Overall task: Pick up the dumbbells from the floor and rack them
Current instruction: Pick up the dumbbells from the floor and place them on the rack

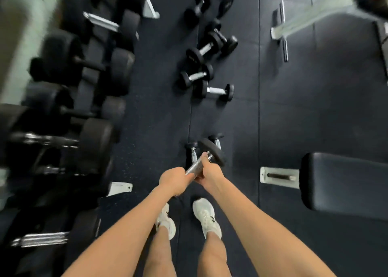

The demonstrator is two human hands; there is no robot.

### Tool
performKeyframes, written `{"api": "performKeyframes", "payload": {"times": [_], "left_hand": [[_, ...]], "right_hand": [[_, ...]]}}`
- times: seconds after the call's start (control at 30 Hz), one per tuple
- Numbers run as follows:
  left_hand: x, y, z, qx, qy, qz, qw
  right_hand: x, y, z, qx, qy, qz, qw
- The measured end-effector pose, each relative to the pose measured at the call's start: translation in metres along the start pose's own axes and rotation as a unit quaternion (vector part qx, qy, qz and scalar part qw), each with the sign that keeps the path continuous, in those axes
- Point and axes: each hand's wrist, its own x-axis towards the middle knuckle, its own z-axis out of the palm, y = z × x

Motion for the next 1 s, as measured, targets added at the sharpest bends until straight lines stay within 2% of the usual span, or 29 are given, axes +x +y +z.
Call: {"api": "performKeyframes", "payload": {"times": [0.13,0.27,0.47,0.6,0.8,1.0], "left_hand": [[-0.081,0.002,-0.058,-0.060,0.073,-0.035,0.995],[-0.150,-0.010,-0.094,-0.154,0.132,-0.083,0.976],[-0.226,-0.048,-0.116,-0.335,0.243,-0.132,0.901],[-0.269,-0.088,-0.114,-0.417,0.300,-0.168,0.841],[-0.329,-0.170,-0.094,-0.476,0.348,-0.201,0.782],[-0.383,-0.275,-0.057,-0.572,0.397,-0.204,0.688]], "right_hand": [[-0.089,-0.033,0.032,-0.070,-0.069,-0.051,0.994],[-0.160,-0.051,0.065,-0.189,-0.137,-0.100,0.967],[-0.238,-0.044,0.134,-0.353,-0.217,-0.181,0.892],[-0.271,-0.010,0.183,-0.425,-0.269,-0.212,0.838],[-0.310,0.072,0.258,-0.503,-0.325,-0.210,0.773],[-0.336,0.187,0.338,-0.566,-0.359,-0.207,0.713]]}}
